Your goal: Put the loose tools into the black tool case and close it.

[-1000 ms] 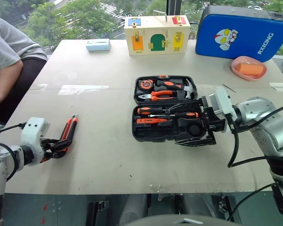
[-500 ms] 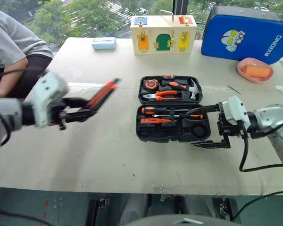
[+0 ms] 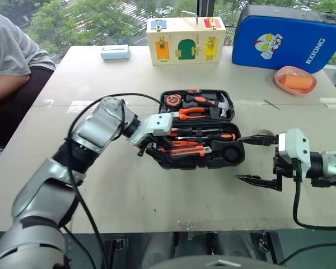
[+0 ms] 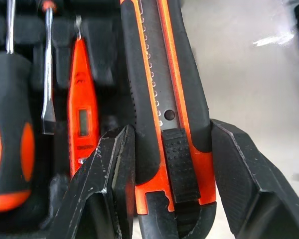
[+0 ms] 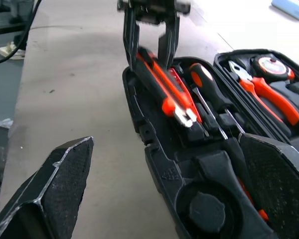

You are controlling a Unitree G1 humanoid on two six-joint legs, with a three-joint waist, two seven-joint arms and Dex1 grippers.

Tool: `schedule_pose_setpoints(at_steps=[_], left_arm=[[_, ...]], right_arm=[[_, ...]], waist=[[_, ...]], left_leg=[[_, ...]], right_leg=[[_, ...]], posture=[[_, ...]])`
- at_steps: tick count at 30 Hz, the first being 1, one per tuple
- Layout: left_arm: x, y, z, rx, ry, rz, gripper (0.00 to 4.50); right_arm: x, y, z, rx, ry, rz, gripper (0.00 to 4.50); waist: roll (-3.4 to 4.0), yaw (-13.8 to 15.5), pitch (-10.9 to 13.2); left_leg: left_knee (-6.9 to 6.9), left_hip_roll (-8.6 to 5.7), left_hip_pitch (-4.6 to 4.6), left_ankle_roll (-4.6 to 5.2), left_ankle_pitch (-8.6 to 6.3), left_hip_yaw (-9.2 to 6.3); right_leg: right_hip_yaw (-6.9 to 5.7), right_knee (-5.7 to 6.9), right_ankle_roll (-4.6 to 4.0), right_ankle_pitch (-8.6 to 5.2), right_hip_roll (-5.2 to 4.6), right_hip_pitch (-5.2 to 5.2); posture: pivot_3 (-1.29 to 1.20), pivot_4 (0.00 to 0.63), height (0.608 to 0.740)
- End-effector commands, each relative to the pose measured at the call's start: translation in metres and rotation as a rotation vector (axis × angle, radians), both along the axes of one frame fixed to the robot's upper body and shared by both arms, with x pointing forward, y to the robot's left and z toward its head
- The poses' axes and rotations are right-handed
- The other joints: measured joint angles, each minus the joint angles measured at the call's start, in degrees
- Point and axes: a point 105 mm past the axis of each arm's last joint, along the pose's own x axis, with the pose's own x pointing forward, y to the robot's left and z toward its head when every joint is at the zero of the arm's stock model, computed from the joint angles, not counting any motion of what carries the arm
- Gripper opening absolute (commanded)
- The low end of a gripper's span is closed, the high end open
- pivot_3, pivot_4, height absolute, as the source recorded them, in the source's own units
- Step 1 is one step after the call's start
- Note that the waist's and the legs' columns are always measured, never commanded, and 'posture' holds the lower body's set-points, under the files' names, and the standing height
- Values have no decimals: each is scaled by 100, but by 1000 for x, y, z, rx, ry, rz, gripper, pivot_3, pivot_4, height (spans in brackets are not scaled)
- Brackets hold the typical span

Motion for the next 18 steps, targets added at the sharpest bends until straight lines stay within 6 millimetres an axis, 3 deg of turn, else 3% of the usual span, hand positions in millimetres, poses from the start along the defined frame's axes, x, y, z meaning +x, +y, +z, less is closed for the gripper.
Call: schedule_pose_setpoints(at_steps=[1,6,10,16,18], left_arm=[[9,-7,2,12,-37,-47,1834],[15,-24,-2,8,-32,-71,1834],[8,-32,-2,7,23,-85,1834],[12,-27,-10,58,17,-59,1834],[11,-26,-9,49,29,-53,2879]], right_arm=[[-4,-1,11,12,-51,-25,4500],[-5,-3,12,18,-55,-55,4500],[-7,-3,13,17,-55,-60,4500],[-6,-1,12,22,-54,-58,4500],[-6,0,12,22,-53,-53,4500]], waist=[[0,4,0],[-2,13,1],[-2,3,1],[-3,7,1],[-3,4,1]], left_leg=[[6,0,1,0,0,-2],[31,-1,-3,10,-6,-5],[32,0,-3,9,-5,-9],[35,-1,-3,9,-5,-9],[35,-1,-3,9,-5,-10]], right_leg=[[-1,1,0,0,-1,5],[-8,8,3,0,-2,11],[-8,10,3,0,-1,11],[-9,12,3,0,0,12],[-10,12,3,0,0,12]], posture=[[0,150,735],[0,150,735],[0,150,735],[0,150,735],[0,150,735]])
